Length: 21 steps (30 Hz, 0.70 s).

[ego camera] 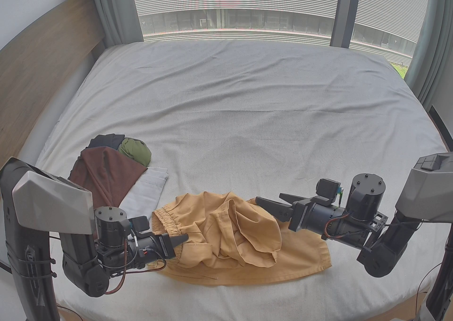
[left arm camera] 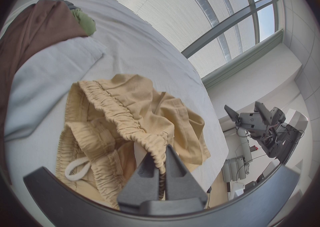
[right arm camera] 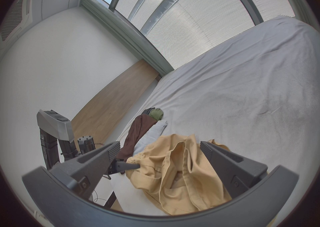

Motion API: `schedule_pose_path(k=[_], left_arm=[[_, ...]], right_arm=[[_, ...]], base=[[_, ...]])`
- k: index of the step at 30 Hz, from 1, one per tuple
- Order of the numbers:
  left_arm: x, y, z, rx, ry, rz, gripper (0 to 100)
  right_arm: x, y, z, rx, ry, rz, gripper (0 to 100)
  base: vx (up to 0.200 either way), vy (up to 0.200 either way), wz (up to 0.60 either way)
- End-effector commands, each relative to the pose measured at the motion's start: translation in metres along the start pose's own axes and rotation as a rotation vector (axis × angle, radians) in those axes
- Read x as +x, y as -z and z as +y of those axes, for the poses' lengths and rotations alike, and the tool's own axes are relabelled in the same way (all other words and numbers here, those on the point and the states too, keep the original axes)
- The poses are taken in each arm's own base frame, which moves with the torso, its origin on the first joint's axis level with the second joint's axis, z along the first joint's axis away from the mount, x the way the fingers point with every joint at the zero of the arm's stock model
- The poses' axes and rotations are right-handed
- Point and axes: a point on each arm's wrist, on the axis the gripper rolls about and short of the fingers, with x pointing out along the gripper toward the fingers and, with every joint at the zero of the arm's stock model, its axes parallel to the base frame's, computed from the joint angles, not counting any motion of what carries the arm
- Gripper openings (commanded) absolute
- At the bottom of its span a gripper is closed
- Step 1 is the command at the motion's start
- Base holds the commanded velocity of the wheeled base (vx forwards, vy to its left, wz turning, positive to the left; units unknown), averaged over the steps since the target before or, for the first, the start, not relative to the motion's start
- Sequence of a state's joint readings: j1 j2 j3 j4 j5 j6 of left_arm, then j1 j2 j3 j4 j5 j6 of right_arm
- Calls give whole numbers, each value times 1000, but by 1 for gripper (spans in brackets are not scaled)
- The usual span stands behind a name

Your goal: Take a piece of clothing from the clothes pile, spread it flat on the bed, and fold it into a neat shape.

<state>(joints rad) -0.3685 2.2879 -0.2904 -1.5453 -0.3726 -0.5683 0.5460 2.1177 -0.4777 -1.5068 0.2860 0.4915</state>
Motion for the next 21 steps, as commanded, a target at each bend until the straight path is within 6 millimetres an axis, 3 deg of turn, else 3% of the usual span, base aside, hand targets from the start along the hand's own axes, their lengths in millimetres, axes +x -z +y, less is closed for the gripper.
schedule_pose_path(k=[1, 12, 21], left_arm=[[-4, -13, 0, 5, -1, -56, 0], [-6, -27, 13, -5, -42, -124, 0], [-7, -28, 18, -14, -55, -129, 0]], right_arm=[[17, 5, 7, -2, -28, 30, 100], [62, 0, 16, 13, -26, 127, 100], [95, 5, 0, 27, 12, 165, 100]], base=[[0, 0, 0], [0, 0, 0], [0, 0, 0]])
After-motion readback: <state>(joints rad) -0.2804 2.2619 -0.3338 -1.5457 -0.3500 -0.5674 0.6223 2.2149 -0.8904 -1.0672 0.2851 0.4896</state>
